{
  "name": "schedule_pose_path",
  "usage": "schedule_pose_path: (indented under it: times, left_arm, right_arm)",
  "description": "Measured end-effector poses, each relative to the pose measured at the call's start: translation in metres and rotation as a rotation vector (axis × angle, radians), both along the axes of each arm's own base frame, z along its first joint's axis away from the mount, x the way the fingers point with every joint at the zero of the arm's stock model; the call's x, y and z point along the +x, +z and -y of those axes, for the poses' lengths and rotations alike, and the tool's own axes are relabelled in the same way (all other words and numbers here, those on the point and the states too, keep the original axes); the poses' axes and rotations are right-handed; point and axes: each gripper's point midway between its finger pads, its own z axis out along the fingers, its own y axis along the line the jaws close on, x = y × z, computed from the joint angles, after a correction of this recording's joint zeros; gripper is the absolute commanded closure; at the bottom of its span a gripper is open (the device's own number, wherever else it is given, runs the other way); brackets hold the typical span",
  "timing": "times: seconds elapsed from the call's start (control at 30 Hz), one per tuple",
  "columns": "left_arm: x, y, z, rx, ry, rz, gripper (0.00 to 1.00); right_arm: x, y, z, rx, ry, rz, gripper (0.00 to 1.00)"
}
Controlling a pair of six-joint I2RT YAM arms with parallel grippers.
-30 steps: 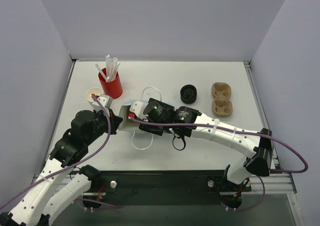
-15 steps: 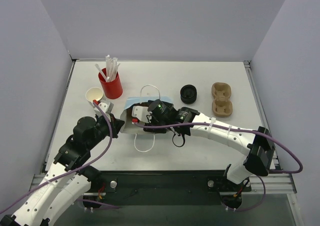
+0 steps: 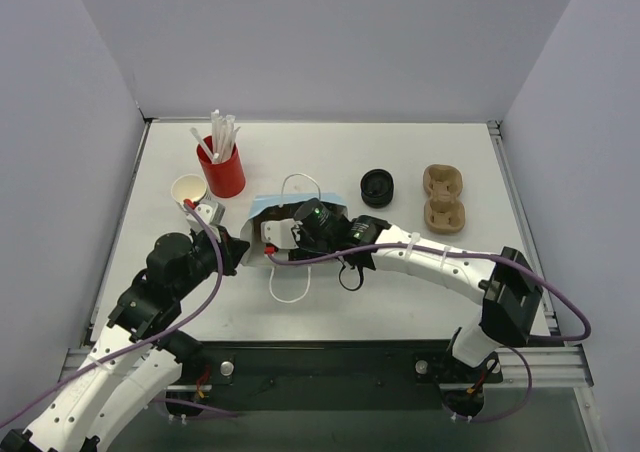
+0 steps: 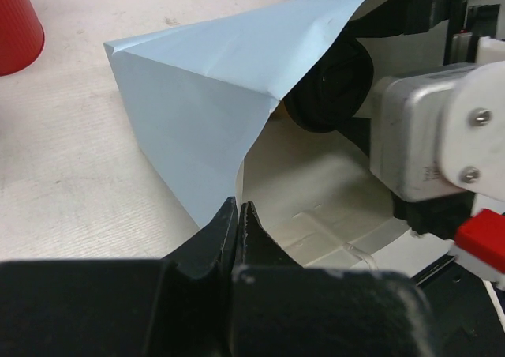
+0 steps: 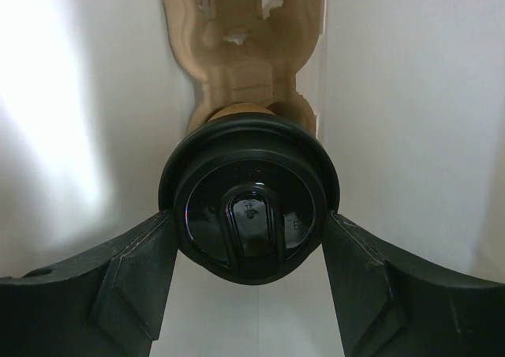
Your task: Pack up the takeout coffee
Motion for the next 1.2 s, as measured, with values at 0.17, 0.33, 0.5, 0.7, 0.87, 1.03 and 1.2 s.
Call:
schedule_pose_path:
  times: [0.17,0.33,0.5,0.7,0.87,1.03,1.2]
  left_arm:
    - [0.000,0.000,0.000,-0.008,0.003,-0.006,1.00]
    - [-0.001,-0.003,0.001,-0.015,0.002,-0.013,1.00]
    - [-0.002,-0.003,0.001,-0.020,0.001,-0.011,1.00]
    - [-0.003,-0.003,0.002,-0.025,-0.003,-0.016,1.00]
    - [-0.003,-0.003,0.002,-0.025,-0.003,-0.017,1.00]
    - [-0.003,-0.004,0.002,-0.025,-0.004,-0.018,1.00]
    - [-0.003,-0.005,0.003,-0.024,-0.008,-0.022,1.00]
  right_arm:
    - [0.013,-0.012,0.005,-0.040,-0.008,-0.001,0.61]
    - [0.021,-0.012,0.010,-0.039,-0.022,0.006,0.62]
    - [0.025,-0.015,0.013,-0.032,-0.030,0.005,0.64]
    - [0.028,-0.017,0.011,-0.012,-0.033,0.017,0.64]
    - [0.029,-0.021,0.010,0.003,-0.035,0.029,0.64]
    - [0.032,-0.022,0.009,0.018,-0.045,0.042,0.64]
    - [0.035,-0.022,0.008,0.044,-0.061,0.047,0.64]
